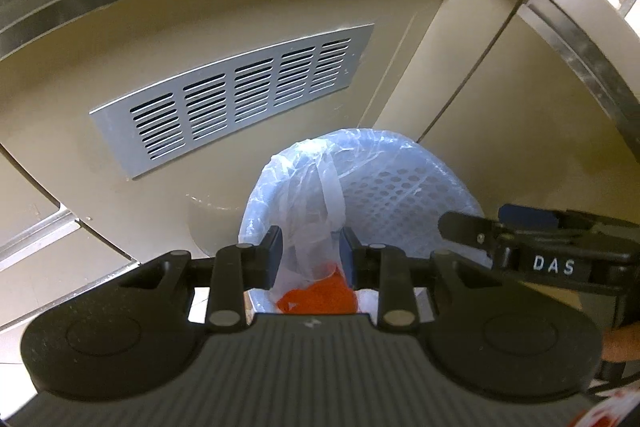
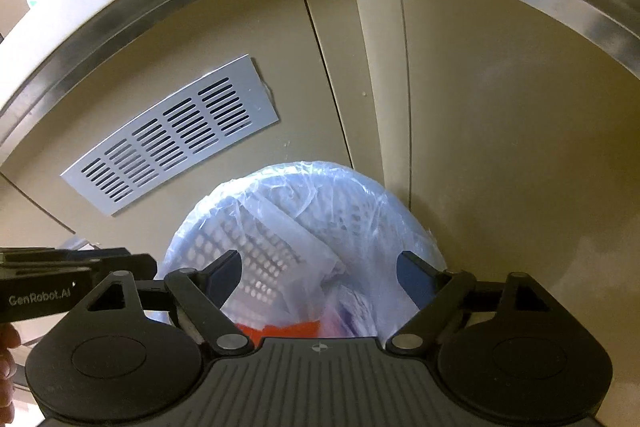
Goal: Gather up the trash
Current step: 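Open the left tool to drop the cup while the right tool drops the box, then move both tools back up to the counter toward the remaining trash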
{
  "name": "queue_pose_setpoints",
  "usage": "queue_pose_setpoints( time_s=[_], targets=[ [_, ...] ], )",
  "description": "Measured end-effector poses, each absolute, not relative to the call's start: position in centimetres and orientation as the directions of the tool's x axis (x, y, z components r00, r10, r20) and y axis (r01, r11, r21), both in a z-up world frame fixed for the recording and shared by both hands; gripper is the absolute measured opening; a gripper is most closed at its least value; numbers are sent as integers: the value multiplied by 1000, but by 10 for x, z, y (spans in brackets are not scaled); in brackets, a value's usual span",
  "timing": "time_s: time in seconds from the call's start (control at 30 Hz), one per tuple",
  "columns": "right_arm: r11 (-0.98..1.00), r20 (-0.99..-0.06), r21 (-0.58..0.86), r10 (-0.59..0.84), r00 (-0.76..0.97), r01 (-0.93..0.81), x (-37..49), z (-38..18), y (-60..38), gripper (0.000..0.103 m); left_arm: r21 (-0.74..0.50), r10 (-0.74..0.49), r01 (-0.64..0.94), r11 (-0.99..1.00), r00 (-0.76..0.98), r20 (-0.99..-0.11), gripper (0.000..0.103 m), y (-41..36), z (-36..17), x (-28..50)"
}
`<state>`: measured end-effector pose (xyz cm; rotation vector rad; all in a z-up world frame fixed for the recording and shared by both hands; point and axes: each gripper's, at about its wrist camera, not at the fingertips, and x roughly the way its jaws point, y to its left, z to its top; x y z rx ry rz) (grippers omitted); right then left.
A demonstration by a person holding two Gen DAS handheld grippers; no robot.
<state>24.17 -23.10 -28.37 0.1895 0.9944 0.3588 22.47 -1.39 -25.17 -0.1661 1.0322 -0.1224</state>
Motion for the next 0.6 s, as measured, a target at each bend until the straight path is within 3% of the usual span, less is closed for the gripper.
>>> queue_pose_setpoints(
  time_s=[0.6],
  targets=[
    [933,-813,321,359,458,-163,188,-233,-239,84,-208,-232,105,972,509,-829,28,-19,-196,193]
  ],
)
